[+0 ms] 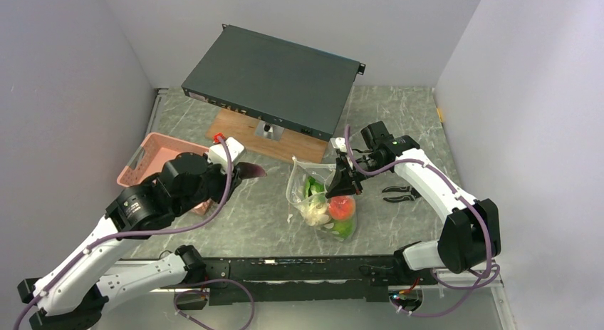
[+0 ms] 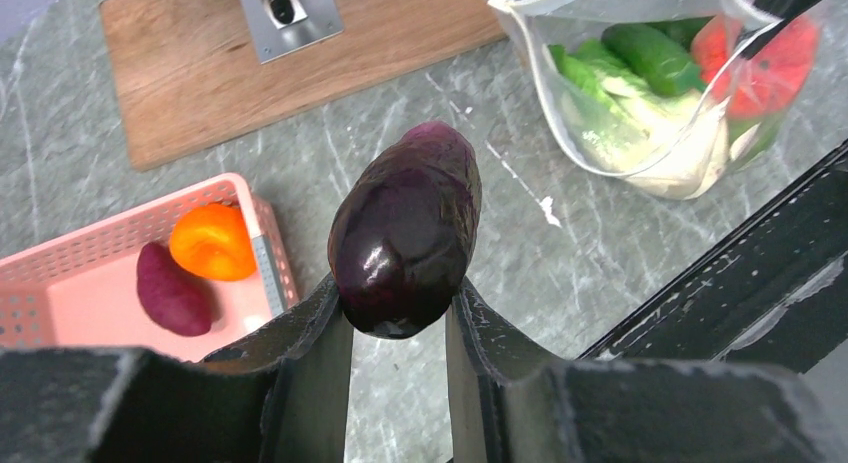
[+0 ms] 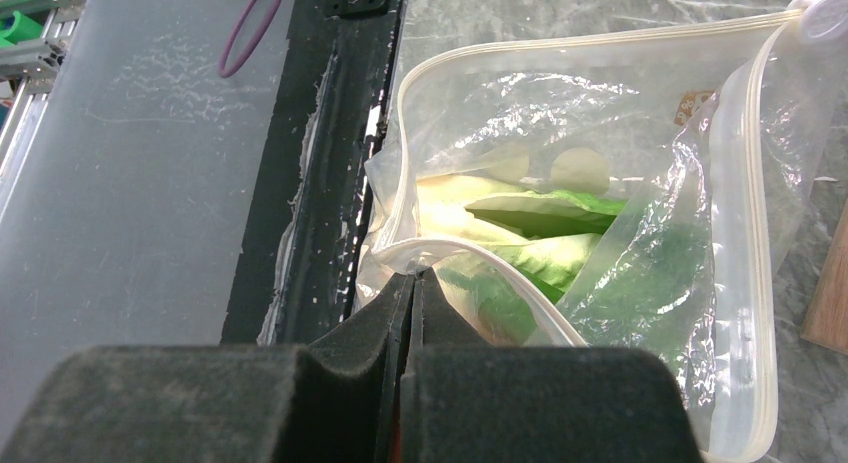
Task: Open the zip-top bag and remove the fake food
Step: Place the fake vegetable in the bin.
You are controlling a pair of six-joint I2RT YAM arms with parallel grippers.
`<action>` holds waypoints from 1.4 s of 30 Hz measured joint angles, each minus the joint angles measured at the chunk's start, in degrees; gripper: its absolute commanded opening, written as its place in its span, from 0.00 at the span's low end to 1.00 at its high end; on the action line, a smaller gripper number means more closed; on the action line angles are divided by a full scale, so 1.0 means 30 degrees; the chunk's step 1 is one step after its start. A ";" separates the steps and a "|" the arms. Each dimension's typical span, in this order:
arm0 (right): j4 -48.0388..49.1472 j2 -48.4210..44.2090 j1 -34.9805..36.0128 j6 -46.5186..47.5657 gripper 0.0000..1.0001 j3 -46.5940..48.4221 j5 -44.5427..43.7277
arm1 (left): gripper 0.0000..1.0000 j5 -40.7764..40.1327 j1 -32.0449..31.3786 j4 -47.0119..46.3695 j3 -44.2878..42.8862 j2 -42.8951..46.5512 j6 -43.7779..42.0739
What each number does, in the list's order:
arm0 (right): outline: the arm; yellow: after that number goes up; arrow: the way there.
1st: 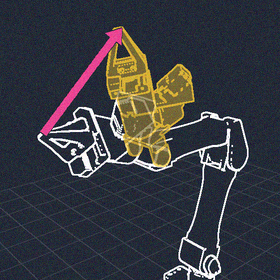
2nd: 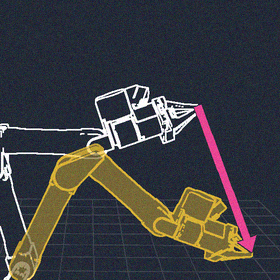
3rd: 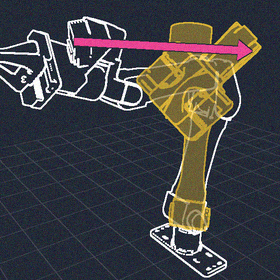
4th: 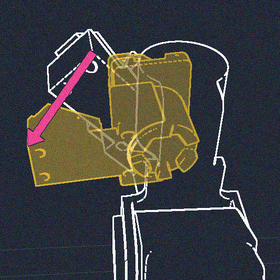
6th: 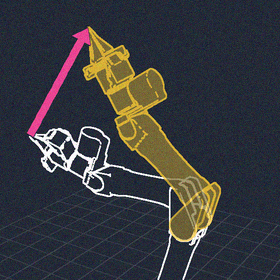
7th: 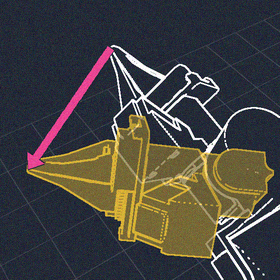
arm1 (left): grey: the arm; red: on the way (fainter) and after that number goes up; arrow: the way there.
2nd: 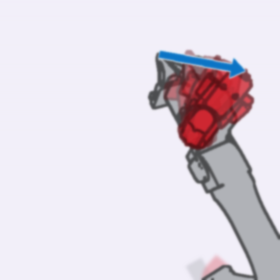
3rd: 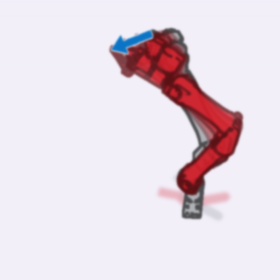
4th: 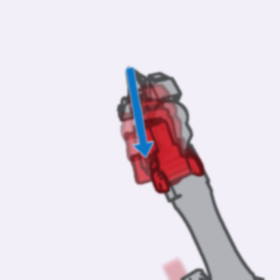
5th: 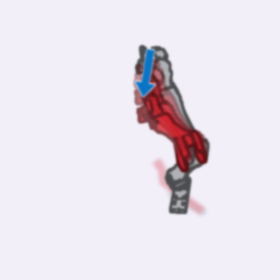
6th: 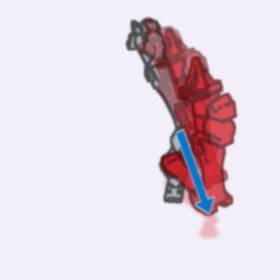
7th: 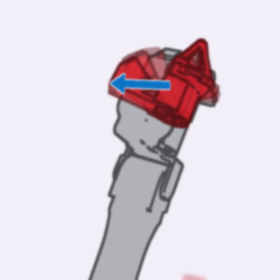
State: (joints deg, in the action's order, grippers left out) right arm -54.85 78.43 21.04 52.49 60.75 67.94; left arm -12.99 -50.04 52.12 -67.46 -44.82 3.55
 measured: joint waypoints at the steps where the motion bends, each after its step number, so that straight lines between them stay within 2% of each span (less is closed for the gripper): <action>1: 0.0000 0.0000 0.0000 0.0000 0.00 0.0000 0.0007 | 0.00 -0.0131 0.0000 0.0153 -0.0080 -0.0022 -0.0058; 21: 0.0000 0.0000 0.0000 0.0000 0.00 0.0000 -0.0007 | 0.00 -0.3206 0.0124 0.4189 -0.0787 -0.2448 -0.2769; 34: 0.0000 0.0117 0.0000 0.0000 0.00 0.0000 -0.0007 | 0.00 -0.4991 0.0466 0.5384 -0.0707 -0.2499 -0.5238; 42: 0.0007 0.0153 0.0000 0.0000 0.00 0.0000 -0.0007 | 0.00 -0.6178 0.1435 0.5523 0.0576 -0.2769 -0.6659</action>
State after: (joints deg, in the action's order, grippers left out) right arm -54.83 78.89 21.04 52.49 60.75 67.92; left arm -31.53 -45.74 68.69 -65.73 -53.12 -16.43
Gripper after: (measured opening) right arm 0.006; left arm 0.362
